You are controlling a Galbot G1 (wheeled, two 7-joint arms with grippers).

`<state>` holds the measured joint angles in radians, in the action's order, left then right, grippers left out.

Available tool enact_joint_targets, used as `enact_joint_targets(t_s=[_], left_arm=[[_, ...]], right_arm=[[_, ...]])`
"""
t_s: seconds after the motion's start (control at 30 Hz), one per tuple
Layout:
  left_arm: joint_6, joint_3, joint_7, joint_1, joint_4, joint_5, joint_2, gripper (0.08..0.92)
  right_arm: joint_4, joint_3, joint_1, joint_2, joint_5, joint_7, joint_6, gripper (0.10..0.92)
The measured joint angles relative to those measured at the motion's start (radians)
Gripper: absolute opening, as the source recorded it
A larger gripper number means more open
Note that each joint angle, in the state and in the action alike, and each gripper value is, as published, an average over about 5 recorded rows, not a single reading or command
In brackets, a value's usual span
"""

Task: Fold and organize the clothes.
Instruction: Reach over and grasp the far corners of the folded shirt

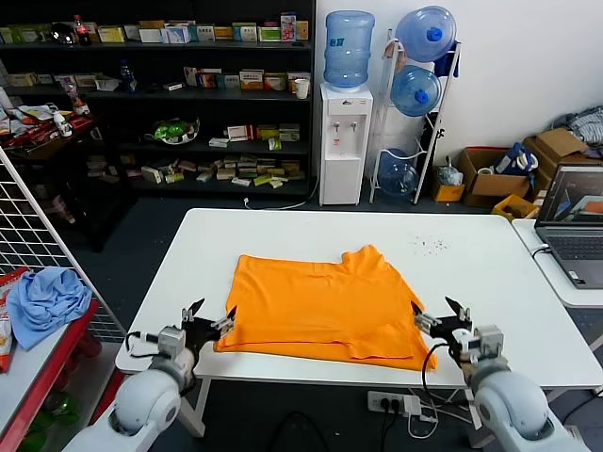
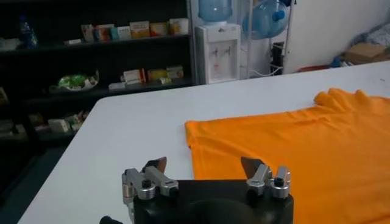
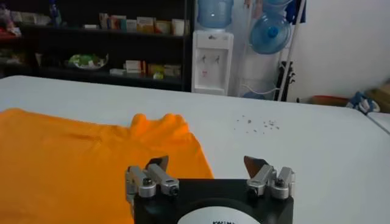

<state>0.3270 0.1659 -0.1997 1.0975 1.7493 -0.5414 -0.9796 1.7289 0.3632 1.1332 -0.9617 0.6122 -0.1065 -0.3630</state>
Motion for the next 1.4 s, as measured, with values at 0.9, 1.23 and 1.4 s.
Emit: enact_joint_targets(t_s=[0.9, 1.23, 1.4], left_arm=[[-0.085, -0.185, 0.082, -0.559, -0.707, 0.01, -0.236, 0.823], [-0.073, -0.196, 0.113, -0.6, -0.812, 0.022, -0.268, 0.733], [-0.063, -0.199, 0.119, -0.604, -0.824, 0.017, -0.269, 0.585]], right_arm=[[-0.685, -0.216, -0.542, -0.22, -0.042, 0.159, 0.01, 0.762], [-0.781, -0.235, -0.585, -0.263, -0.079, 0.188, 0.042, 0.478], [-0.796, -0.239, -0.589, -0.268, -0.087, 0.191, 0.05, 0.331]])
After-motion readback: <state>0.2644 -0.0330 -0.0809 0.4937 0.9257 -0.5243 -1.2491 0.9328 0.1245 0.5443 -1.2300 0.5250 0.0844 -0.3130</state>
